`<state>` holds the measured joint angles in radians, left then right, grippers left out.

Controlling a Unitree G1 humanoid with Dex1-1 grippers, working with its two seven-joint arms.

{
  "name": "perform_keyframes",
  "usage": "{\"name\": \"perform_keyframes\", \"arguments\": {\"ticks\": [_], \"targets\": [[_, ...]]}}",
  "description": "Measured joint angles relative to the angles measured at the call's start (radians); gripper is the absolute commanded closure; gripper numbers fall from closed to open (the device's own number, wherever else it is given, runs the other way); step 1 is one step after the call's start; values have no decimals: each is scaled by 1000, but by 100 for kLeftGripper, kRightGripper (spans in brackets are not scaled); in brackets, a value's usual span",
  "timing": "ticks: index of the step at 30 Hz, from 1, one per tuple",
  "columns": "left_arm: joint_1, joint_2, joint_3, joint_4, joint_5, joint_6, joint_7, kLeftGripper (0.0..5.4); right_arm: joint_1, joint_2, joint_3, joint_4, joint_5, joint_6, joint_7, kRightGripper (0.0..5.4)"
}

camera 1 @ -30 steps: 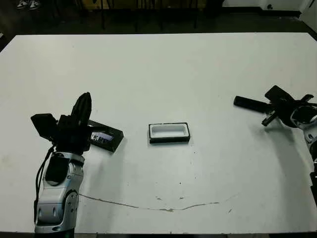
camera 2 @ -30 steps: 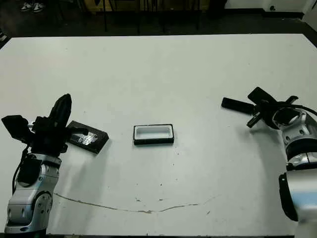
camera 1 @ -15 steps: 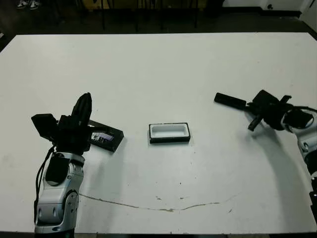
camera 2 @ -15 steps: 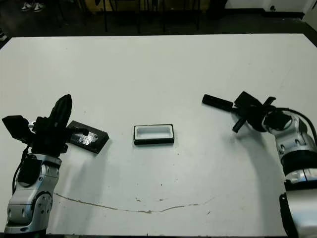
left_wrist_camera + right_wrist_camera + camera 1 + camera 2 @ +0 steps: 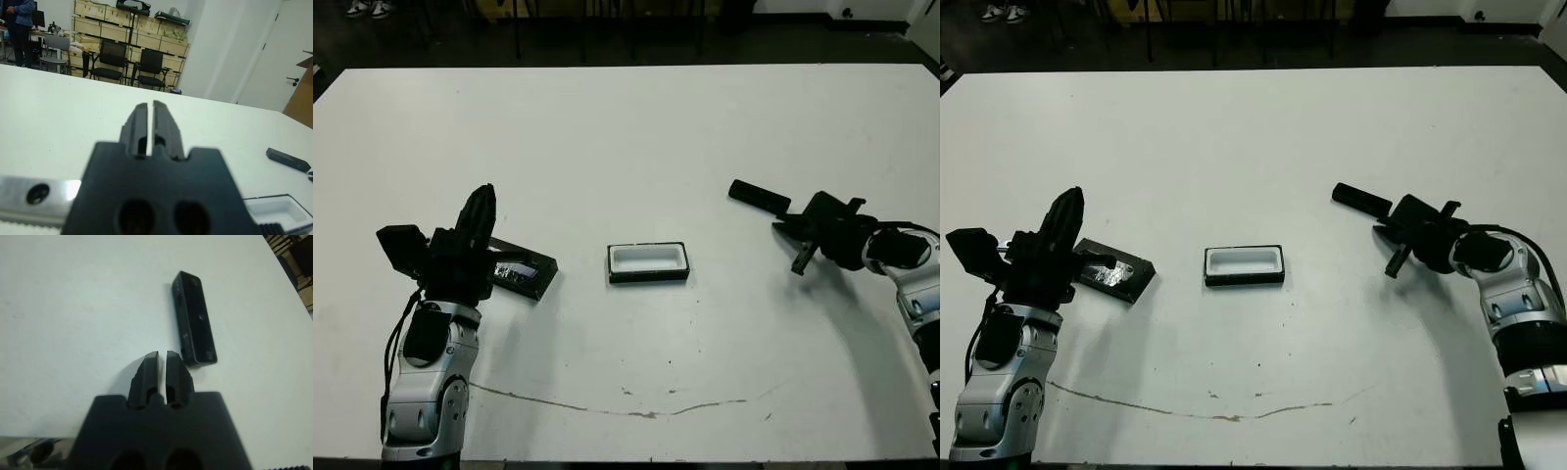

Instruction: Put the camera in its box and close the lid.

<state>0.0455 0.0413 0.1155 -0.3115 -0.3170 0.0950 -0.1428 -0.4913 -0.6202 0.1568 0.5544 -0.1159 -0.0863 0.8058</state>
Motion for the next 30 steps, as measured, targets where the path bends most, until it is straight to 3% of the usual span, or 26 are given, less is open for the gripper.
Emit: {"name": "perform_keyframes", "arguments": {"ticks": [4,7,13,16,23,30], "targets": [[0,0,0,0,1,0,0,538,11,-3,-6,-69,22,73,35,540],[0,1,1,7,1,-1,-6,538,12,-21,-32,-104,55,89,67,540],[-4,1,3,9,0,1,-9,538,3,-64,-136,-154,136,113,86,540],[-7,1,2,10,1,1,-10,538,-3,-88,-181,-234,149,162,52,540],[-7,1,-5,10,3,7,-9,540,-44,-94,-204,-243,147,172,-9,450],[-6,1,-5,7,3,11,-3,540,-159,-90,-64,-67,36,111,25,326]]}}
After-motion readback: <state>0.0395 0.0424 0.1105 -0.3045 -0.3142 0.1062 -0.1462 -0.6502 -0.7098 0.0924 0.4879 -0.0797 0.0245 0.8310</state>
